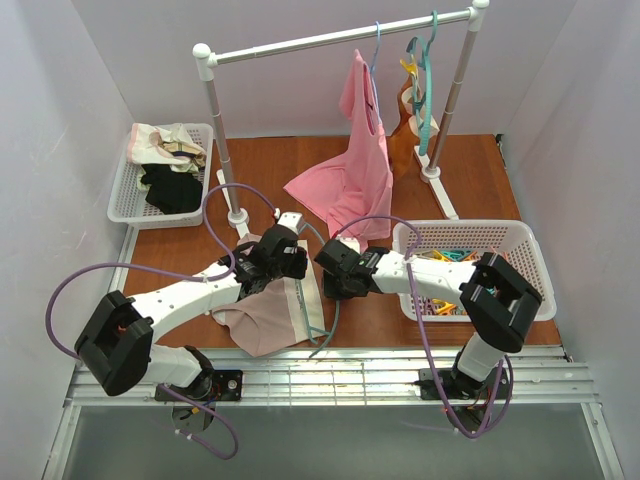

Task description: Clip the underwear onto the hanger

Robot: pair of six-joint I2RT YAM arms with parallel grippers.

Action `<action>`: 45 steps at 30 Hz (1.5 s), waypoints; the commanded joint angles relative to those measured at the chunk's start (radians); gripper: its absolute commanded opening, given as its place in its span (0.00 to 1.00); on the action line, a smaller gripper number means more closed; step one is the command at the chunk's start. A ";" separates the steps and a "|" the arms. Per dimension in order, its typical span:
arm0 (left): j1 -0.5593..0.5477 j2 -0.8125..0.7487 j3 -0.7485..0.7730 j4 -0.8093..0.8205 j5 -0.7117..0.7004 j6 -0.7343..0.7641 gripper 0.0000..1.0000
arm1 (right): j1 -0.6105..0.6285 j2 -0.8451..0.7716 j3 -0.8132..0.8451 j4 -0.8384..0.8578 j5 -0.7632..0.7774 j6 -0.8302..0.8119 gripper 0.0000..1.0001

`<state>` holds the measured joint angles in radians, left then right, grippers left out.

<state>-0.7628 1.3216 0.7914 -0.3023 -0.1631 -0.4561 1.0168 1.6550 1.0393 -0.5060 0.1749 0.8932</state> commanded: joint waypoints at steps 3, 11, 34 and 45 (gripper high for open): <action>0.003 -0.016 -0.026 0.040 0.014 0.023 0.18 | 0.005 0.035 0.025 -0.003 0.034 0.043 0.01; 0.003 0.014 -0.040 0.049 0.019 0.014 0.18 | 0.003 0.061 0.018 -0.017 0.031 0.032 0.01; 0.003 0.004 -0.055 0.052 0.024 0.019 0.25 | -0.014 0.066 -0.004 -0.042 0.041 0.021 0.04; 0.003 -0.005 -0.031 0.037 0.007 0.033 0.41 | -0.014 0.063 0.005 -0.061 0.054 0.007 0.44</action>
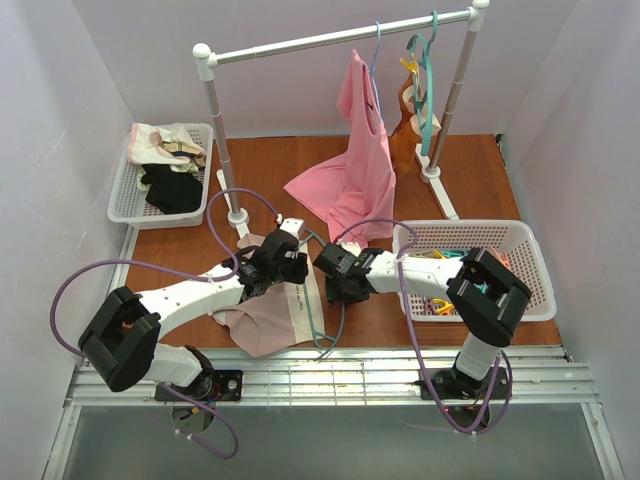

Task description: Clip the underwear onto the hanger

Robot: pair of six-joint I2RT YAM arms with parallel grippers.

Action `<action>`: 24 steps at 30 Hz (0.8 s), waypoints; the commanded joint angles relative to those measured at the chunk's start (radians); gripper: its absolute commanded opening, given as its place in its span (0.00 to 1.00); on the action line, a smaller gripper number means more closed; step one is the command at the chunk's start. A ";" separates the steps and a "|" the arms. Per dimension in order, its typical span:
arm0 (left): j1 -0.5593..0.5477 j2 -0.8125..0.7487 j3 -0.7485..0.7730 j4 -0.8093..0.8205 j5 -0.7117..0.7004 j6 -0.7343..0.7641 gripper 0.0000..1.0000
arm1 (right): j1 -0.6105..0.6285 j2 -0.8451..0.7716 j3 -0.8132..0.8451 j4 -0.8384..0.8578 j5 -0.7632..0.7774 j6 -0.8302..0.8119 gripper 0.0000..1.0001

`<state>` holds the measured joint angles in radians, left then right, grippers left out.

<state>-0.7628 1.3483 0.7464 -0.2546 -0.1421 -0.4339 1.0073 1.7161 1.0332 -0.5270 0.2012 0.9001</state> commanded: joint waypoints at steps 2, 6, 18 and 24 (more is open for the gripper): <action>0.003 -0.040 0.028 -0.020 -0.020 0.012 0.43 | -0.006 -0.012 0.005 -0.054 0.032 -0.001 0.47; 0.003 -0.060 0.074 -0.054 -0.033 0.014 0.48 | -0.004 -0.075 -0.031 -0.079 0.050 -0.001 0.51; 0.016 -0.169 0.174 -0.187 0.042 0.000 0.70 | -0.006 -0.574 -0.044 -0.348 0.217 -0.095 0.70; 0.025 -0.193 0.208 -0.273 0.045 -0.023 0.77 | -0.144 -0.826 -0.056 -0.577 0.353 -0.088 0.72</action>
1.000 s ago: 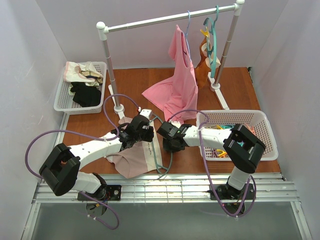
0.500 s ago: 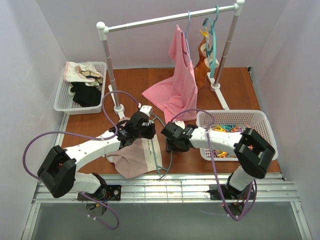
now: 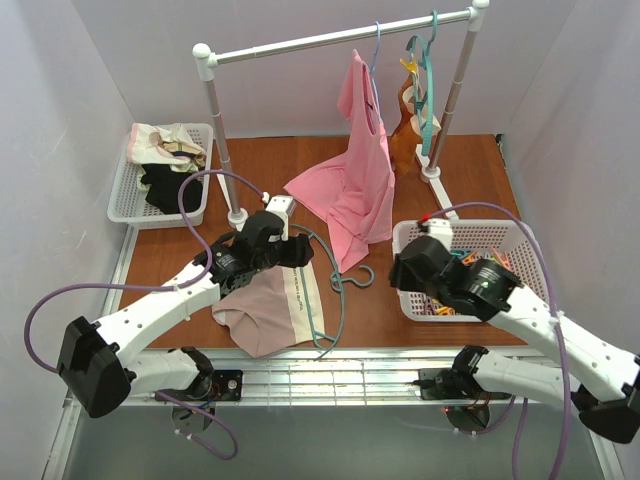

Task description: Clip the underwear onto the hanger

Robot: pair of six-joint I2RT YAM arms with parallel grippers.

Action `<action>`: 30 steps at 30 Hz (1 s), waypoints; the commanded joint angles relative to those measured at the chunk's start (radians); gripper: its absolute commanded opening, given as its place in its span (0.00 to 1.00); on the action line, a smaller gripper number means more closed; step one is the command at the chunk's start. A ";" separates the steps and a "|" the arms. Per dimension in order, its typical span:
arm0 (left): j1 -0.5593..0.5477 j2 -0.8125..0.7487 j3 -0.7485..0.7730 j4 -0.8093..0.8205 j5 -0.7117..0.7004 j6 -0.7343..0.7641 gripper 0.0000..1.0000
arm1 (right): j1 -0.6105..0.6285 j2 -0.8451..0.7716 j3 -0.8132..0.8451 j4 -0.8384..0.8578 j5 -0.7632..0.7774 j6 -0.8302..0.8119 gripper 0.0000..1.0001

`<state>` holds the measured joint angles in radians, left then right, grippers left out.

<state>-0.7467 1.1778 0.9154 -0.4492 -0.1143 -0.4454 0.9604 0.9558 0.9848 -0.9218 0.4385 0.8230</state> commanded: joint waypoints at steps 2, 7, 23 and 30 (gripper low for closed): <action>0.009 -0.021 0.054 -0.097 0.010 -0.018 0.81 | -0.231 -0.080 -0.046 -0.178 0.083 -0.094 0.71; 0.009 -0.027 0.069 -0.118 -0.013 -0.024 0.83 | -0.386 -0.002 -0.089 -0.085 0.052 -0.223 0.66; 0.009 -0.064 0.036 -0.141 -0.030 -0.058 0.83 | -0.649 0.156 -0.224 0.282 -0.257 -0.536 0.51; 0.012 -0.040 0.036 -0.120 -0.021 -0.047 0.83 | -0.649 0.218 -0.265 0.359 -0.313 -0.585 0.52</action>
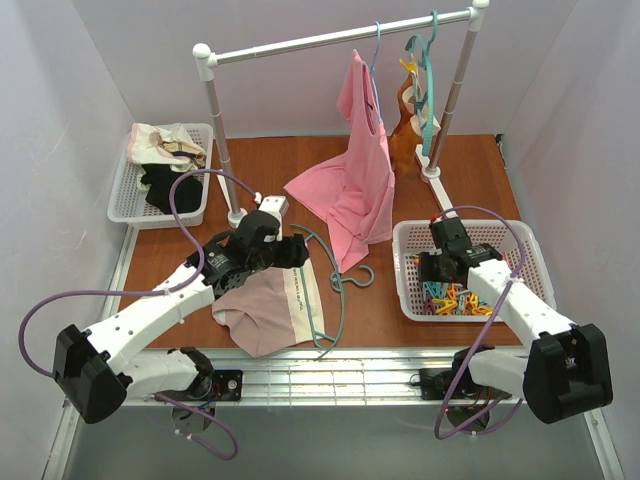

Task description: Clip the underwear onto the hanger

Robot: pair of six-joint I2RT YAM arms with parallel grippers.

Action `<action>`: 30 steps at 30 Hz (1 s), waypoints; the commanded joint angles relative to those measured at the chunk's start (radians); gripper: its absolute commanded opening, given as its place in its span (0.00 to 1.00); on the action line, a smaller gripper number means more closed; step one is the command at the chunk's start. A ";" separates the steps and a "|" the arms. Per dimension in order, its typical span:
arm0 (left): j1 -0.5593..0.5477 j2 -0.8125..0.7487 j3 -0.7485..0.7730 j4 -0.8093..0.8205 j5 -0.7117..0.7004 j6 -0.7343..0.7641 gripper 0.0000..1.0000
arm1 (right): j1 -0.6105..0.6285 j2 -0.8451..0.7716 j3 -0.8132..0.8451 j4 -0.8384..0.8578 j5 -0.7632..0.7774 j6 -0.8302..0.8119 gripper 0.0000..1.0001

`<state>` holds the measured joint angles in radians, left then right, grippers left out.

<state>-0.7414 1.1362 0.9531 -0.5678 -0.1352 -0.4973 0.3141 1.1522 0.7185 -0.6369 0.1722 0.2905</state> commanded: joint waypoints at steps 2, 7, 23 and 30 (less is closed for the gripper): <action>0.007 0.010 0.003 0.002 0.005 0.011 0.83 | -0.004 0.038 0.001 0.097 -0.062 -0.068 0.53; 0.008 0.031 0.015 0.009 0.011 0.020 0.83 | -0.007 0.110 0.015 0.134 -0.082 -0.114 0.53; 0.013 0.031 0.012 0.014 0.003 0.013 0.83 | -0.013 0.205 0.015 0.148 -0.092 -0.103 0.52; 0.013 0.004 -0.013 0.014 -0.009 -0.007 0.83 | -0.013 0.196 0.001 0.111 -0.051 -0.067 0.42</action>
<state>-0.7349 1.1790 0.9520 -0.5556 -0.1349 -0.4946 0.3069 1.3571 0.7181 -0.5026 0.0975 0.2035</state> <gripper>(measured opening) 0.831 0.443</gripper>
